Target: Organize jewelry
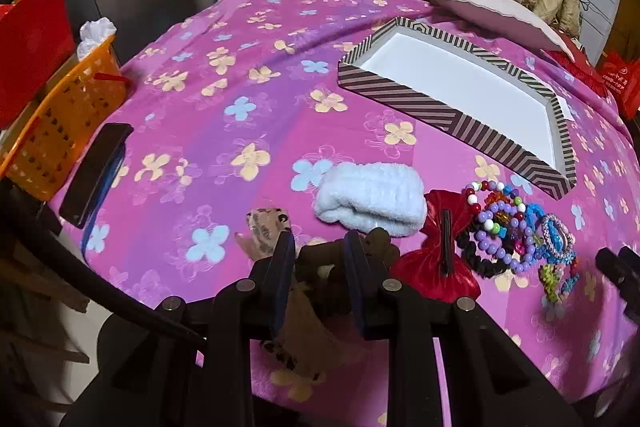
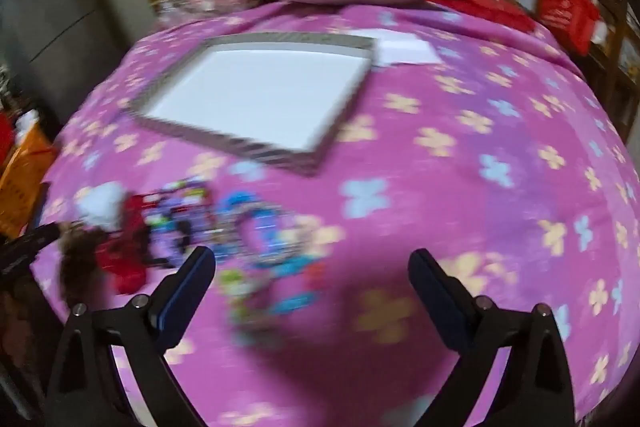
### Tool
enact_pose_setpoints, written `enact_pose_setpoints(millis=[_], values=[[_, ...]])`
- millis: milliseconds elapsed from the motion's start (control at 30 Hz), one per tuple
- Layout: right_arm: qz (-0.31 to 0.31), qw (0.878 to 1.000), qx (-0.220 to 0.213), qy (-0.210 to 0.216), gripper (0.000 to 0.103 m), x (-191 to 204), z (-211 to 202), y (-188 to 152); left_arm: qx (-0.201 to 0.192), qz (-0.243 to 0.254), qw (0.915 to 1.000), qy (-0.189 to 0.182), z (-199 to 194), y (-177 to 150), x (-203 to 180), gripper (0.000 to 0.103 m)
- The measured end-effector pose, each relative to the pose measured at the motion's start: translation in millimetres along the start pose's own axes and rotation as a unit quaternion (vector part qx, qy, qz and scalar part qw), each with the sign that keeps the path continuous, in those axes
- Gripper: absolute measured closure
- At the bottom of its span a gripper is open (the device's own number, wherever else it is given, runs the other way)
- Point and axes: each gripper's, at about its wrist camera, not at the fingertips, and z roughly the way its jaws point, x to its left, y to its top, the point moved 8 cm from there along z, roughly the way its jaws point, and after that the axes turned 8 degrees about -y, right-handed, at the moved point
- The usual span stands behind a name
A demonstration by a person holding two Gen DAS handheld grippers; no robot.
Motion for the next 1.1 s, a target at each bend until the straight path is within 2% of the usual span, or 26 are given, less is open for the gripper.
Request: enact_pose_setpoints(millis=[100,200,367,1100], values=[[-0.022,1.0,-0.012,0.009,0.003,37.7,-13.3,0.1,-0.007,0.002,1.0,-0.002,-8.1,-1.1,0.6,0.057],[-0.031,0.999,-0.02,0.01,0.003,58.6,-23.4,3.0,-0.011,0.005,0.9999,0.0,-15.9,-1.9,2.2,0.057],[-0.046,0.999,-0.03,0.004,0.003,73.5,-35.9,5.5,-0.033,0.01,0.9994,0.011,-29.1,0.5,5.7,0.057],[-0.054,0.998,-0.039,-0.012,0.004,76.1,-46.9,2.3,-0.035,0.013,0.9993,0.0,-39.2,-6.4,-3.0,0.057]])
